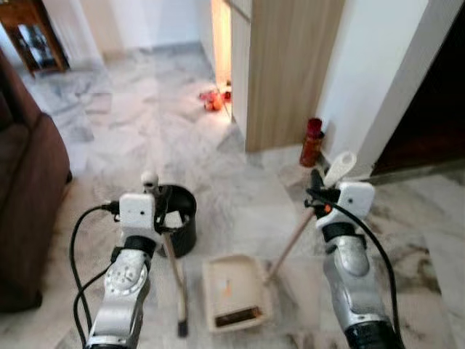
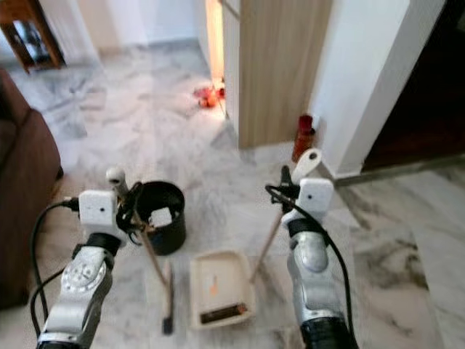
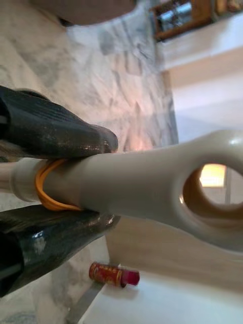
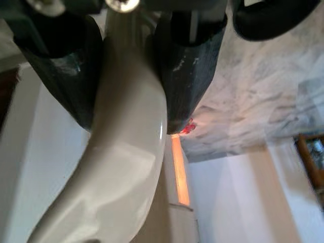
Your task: Sweep floor
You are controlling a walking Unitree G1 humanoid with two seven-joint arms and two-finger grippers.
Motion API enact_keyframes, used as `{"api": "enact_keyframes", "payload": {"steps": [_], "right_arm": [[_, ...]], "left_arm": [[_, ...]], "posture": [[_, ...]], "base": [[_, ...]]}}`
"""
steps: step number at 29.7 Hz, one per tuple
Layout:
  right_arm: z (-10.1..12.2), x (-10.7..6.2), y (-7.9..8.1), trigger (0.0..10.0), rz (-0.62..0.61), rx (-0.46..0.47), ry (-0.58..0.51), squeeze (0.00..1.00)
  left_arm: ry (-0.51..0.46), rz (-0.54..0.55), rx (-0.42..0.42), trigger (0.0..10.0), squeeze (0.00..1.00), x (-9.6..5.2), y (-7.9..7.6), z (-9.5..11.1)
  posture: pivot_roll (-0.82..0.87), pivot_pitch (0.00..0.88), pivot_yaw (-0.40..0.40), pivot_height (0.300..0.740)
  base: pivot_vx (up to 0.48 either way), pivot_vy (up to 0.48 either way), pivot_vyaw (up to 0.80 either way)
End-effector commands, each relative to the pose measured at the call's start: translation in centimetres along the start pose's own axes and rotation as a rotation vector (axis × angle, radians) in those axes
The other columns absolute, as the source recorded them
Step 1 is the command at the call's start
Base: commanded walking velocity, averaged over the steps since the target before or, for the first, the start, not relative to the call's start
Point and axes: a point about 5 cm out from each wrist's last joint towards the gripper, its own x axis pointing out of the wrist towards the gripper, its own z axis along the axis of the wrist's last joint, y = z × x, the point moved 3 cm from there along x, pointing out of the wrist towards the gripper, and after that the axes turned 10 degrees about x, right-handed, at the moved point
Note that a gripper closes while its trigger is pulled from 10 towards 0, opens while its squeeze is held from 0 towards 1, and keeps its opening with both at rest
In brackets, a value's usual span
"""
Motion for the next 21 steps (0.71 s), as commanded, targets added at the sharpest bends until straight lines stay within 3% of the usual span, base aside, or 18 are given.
{"api": "enact_keyframes", "payload": {"steps": [1,21], "right_arm": [[0.97,0.43,0.58,10.0,0.011,0.035,-0.043,0.0],[1.08,0.53,0.92,10.0,0.021,0.053,-0.046,0.0]], "left_arm": [[-0.05,0.008,0.026,10.0,0.0,0.3,0.35,1.19],[-0.047,0.006,0.034,10.0,0.0,0.35,0.48,1.19]], "posture": [[0.14,0.041,0.04,0.74],[0.15,0.045,0.045,0.74]], "base": [[0.0,0.315,0.0],[0.0,0.316,0.0]]}}
